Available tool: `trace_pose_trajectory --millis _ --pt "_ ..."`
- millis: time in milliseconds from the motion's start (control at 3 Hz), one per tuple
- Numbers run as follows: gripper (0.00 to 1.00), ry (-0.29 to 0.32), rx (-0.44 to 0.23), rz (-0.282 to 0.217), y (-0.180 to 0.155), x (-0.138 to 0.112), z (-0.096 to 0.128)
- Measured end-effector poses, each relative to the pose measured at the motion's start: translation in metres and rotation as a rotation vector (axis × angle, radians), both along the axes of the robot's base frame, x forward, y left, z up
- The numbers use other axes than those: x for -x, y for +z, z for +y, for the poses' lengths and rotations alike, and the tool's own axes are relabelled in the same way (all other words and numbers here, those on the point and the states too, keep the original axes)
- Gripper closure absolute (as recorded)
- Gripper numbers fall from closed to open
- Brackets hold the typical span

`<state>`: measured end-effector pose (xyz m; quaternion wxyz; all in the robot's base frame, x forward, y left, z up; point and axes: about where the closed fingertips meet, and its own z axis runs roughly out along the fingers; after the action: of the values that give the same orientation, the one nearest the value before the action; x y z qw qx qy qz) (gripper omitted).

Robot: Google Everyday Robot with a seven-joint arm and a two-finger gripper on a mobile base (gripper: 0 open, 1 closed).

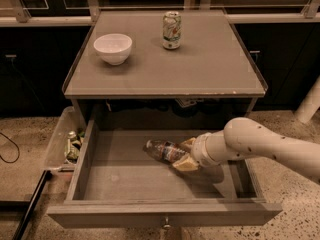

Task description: Pick water bottle from top drawer and place on counter

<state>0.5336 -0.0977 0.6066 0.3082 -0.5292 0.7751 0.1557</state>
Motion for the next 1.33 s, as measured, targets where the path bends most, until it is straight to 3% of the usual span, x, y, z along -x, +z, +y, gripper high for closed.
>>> trace_pose_trajectory --millis 333,667,1000,1333 --pt "0.89 0.000 0.000 0.000 0.000 0.000 0.000" --pt "1.00 0.006 -0.007 0.015 0.001 0.006 0.000" --pt "1.00 0.027 -0.030 0.026 0.020 0.019 -0.001" --pt "1.00 0.060 -0.010 -0.004 0.059 0.026 -0.004"
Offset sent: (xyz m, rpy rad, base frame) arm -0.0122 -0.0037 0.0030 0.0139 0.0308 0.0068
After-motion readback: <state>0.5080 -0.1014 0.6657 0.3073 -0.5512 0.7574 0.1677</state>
